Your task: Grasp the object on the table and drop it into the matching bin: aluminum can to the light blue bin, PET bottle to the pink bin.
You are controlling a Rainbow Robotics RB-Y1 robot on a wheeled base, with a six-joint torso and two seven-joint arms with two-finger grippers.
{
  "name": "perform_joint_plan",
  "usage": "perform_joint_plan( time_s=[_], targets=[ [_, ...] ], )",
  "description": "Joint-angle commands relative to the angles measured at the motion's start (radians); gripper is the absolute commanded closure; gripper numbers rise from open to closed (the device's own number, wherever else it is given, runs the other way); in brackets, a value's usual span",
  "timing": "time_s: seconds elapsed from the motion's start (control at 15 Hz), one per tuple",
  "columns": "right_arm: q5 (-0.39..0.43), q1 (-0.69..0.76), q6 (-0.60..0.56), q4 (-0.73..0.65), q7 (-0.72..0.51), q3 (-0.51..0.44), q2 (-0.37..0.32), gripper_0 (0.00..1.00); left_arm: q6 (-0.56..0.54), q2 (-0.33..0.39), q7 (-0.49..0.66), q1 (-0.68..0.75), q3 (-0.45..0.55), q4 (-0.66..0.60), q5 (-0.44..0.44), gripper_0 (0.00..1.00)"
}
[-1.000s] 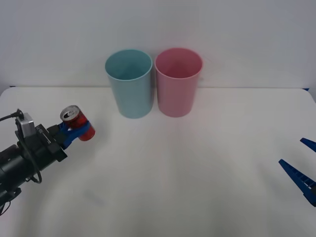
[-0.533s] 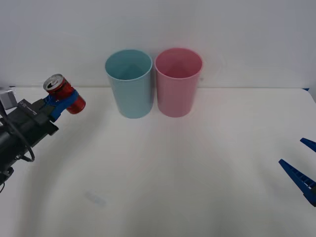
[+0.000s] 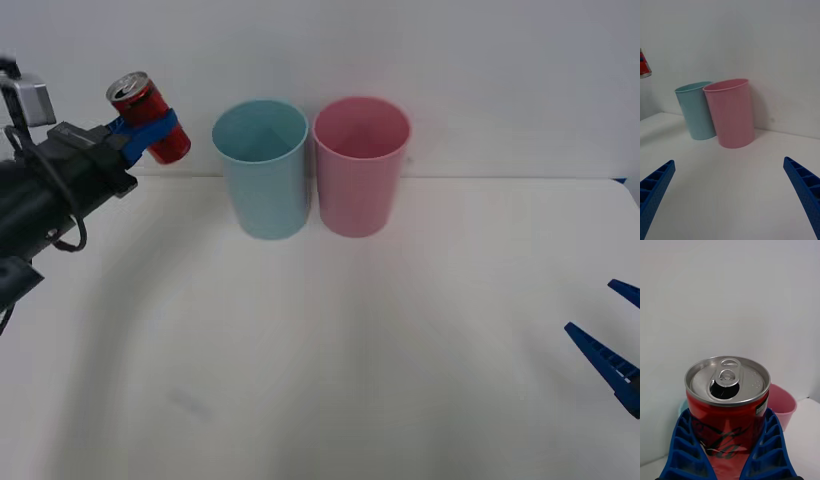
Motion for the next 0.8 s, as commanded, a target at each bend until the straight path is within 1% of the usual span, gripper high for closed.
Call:
perform_joint_plan(
  time_s=[0.07, 0.2, 0.47, 0.67, 0.8],
  targets=[
    [0.0, 0.0, 0.0, 0.0, 0.0, 0.0, 0.0, 0.0, -0.001, -0.002, 0.064, -0.094, -0.027, 0.053, -0.104, 0.99],
    [0.0, 0.0, 0.0, 0.0, 0.0, 0.0, 0.0, 0.0, -0.001, -0.002, 0.048, -0.19, -0.051, 0.158, -0.147, 0.98],
    [0.0, 0.0, 0.0, 0.0, 0.0, 0.0, 0.0, 0.0, 0.0, -0.002, 0.025, -0.325, -0.083, 0.307, -0.225, 0.97],
    [0.0, 0.0, 0.0, 0.0, 0.0, 0.0, 0.0, 0.0, 0.014, -0.002, 0.004, -0.431, -0.119, 0.441, -0.247, 0.97],
    [0.0, 0.0, 0.0, 0.0, 0.0, 0.0, 0.0, 0.0, 0.048, -0.002, -0.007, -0.496, -0.156, 0.525, -0.25, 0.96]
  ],
)
